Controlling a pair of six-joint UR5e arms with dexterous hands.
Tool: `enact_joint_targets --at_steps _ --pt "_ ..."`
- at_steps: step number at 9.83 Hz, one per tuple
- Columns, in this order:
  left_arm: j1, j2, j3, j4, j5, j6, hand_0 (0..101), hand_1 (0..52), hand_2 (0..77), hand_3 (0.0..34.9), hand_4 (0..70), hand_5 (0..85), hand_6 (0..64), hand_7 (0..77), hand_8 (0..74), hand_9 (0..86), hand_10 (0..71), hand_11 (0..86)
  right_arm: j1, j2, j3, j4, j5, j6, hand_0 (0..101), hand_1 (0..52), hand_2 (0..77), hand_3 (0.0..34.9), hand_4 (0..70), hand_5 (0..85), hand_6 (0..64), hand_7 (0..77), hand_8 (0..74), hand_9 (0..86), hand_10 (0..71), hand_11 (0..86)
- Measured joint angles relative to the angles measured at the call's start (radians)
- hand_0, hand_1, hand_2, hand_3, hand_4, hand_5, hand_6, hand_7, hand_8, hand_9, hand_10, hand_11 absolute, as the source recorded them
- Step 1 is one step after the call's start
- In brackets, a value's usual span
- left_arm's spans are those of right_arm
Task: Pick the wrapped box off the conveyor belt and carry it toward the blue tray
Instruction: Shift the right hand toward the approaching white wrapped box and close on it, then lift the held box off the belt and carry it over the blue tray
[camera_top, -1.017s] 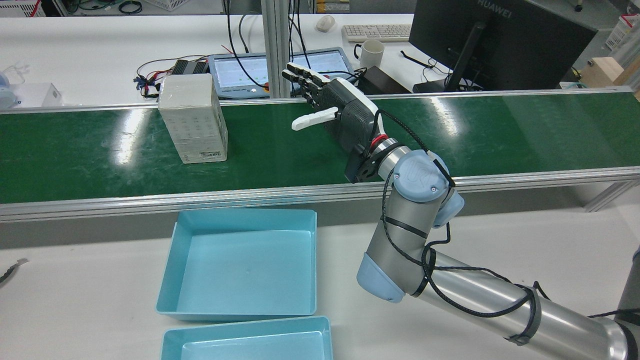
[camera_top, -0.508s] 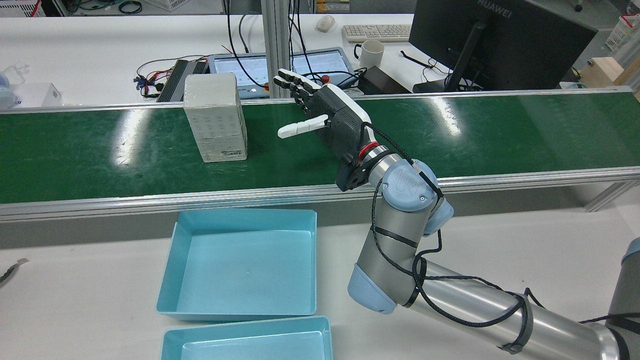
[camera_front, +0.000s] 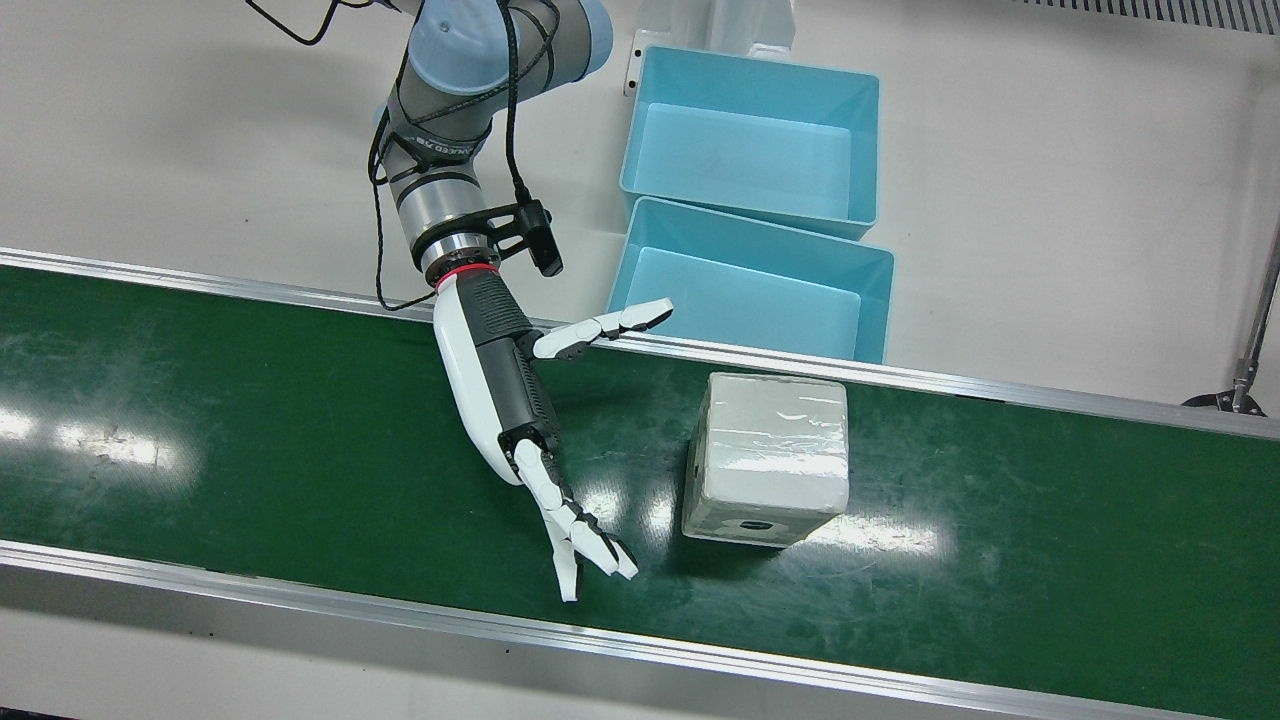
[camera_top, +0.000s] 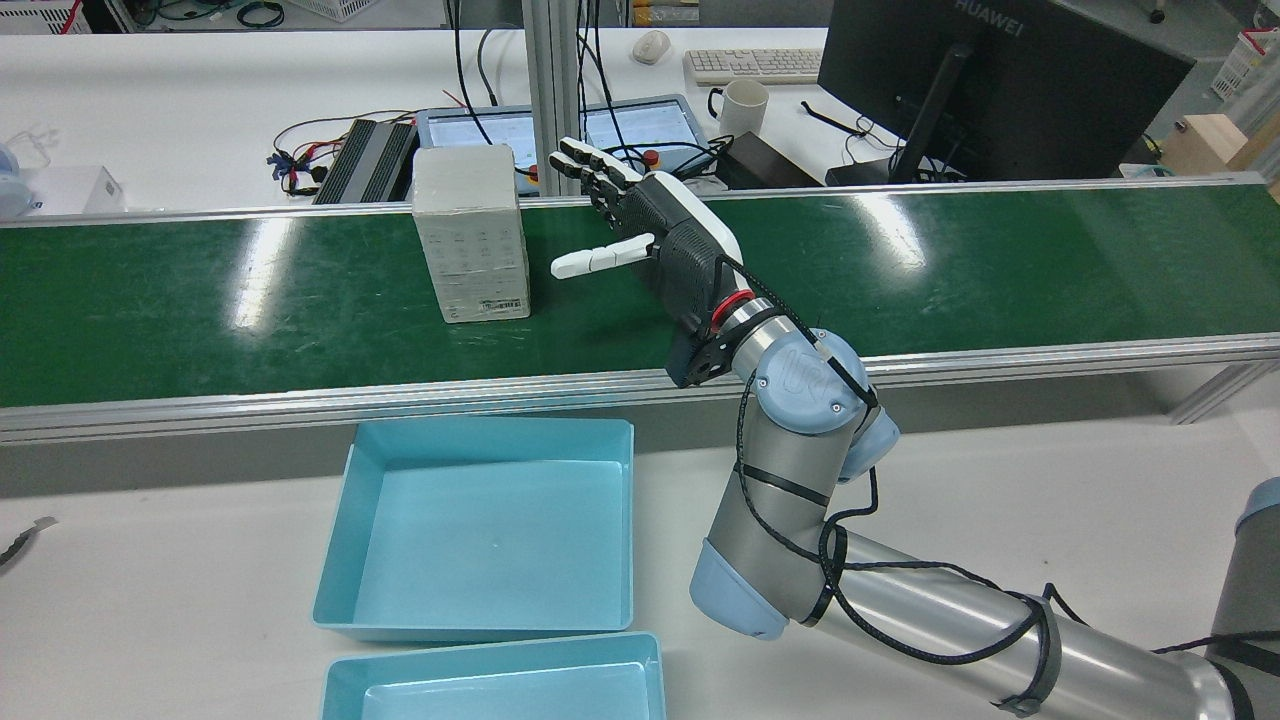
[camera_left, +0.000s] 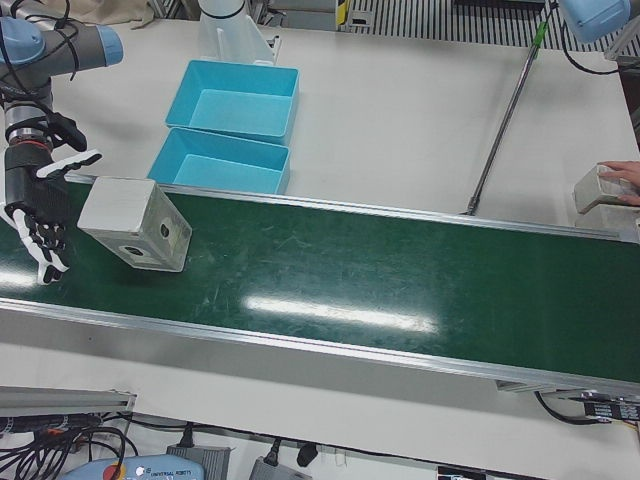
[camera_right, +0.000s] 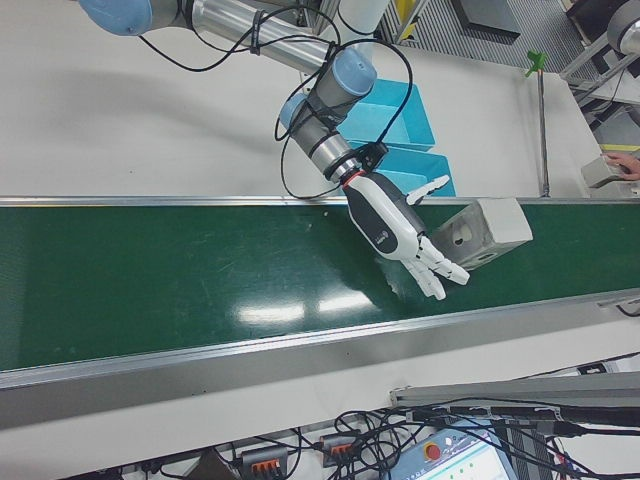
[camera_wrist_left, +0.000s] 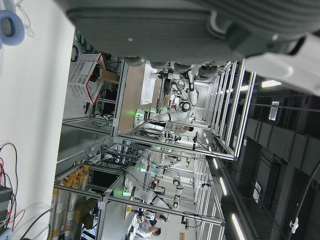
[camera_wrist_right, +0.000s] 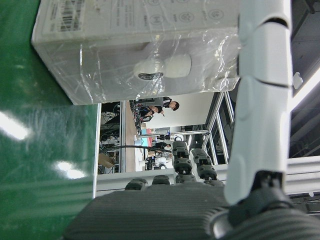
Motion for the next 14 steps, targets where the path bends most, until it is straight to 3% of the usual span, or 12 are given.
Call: enact_joint_targets --at_steps 10,11,12,13,14 --pt "0.0 0.0 0.0 0.0 0.0 0.0 0 0.0 1.1 0.0 0.0 1.1 0.5 0.5 1.1 0.5 0.5 0.5 -0.023 -0.003 -0.015 0.0 0.053 -0.039 47 13.6 8.2 0.0 4.4 12.0 3.8 11.4 1.1 1.1 0.0 1.1" --pt "0.0 0.0 0.0 0.0 0.0 0.0 0 0.0 1.1 0.0 0.0 1.1 0.5 0.5 1.1 0.5 0.5 0.5 -0.023 -0.005 -0.015 0.0 0.059 -0.039 47 13.6 10.4 0.0 6.0 15.8 6.0 14.2 2.7 1.1 0.0 1.1" --pt "0.0 0.0 0.0 0.0 0.0 0.0 0 0.0 0.5 0.0 0.0 1.1 0.5 0.5 1.1 0.5 0.5 0.5 -0.024 -0.006 -0.015 0.0 0.07 -0.039 53 21.8 22.9 0.0 18.0 29.5 16.9 30.0 7.6 1.6 1.1 1.1" --pt "0.0 0.0 0.0 0.0 0.0 0.0 0 0.0 0.5 0.0 0.0 1.1 0.5 0.5 1.1 0.5 0.5 0.5 -0.024 -0.007 -0.015 0.0 0.081 -0.039 53 21.8 22.9 0.0 18.0 29.5 16.9 30.0 15.3 4.9 7.1 1.1" --pt "0.0 0.0 0.0 0.0 0.0 0.0 0 0.0 1.1 0.0 0.0 1.1 0.5 0.5 1.1 0.5 0.5 0.5 -0.024 -0.008 -0.015 -0.001 0.087 -0.039 56 18.5 25.1 0.1 25.1 34.4 22.9 34.4 22.4 14.7 16.9 1.1"
